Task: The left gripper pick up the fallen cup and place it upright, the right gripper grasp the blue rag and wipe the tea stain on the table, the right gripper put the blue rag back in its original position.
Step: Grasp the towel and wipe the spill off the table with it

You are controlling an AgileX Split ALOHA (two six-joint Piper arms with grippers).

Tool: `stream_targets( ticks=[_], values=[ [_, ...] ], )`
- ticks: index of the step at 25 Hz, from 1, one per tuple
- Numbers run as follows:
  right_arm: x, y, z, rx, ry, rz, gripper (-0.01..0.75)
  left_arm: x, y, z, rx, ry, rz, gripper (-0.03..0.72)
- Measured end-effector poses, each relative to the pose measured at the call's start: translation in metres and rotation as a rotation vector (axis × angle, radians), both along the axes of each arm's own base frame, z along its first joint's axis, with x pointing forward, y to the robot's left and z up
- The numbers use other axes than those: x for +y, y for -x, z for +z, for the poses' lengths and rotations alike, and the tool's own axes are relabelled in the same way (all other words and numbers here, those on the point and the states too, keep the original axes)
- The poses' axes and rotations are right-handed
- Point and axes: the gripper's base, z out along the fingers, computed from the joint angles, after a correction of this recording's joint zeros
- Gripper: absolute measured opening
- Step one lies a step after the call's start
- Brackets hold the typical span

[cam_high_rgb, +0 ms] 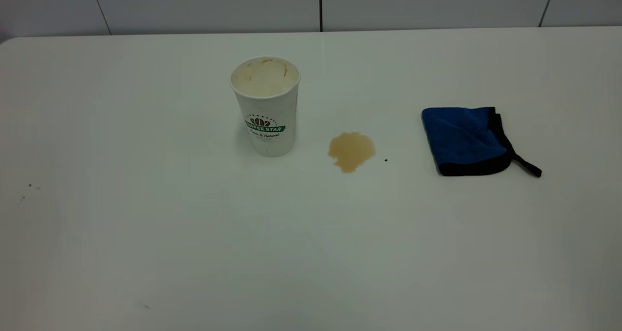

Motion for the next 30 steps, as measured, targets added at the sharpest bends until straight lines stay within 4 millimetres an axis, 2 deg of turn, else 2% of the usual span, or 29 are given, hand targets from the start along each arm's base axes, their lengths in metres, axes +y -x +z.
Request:
stream_targets(
  ticks=[6, 11, 21, 30],
  values=[
    [0.0, 0.0, 0.0, 0.0, 0.0, 0.0, 0.532, 0.011, 0.03, -0.001, -0.245, 0.092, -0.001, 0.475],
    [0.0, 0.0, 0.0, 0.0, 0.0, 0.0, 0.532, 0.016, 0.044, -0.005, -0.309, 0.117, 0.001, 0.475],
    [0.0, 0.0, 0.0, 0.0, 0.0, 0.0, 0.532, 0.019, 0.049, -0.005, -0.342, 0.125, 0.02, 0.475],
    [0.0, 0.0, 0.0, 0.0, 0.0, 0.0, 0.532, 0.022, 0.051, -0.005, -0.377, 0.077, 0.311, 0.475]
  ],
)
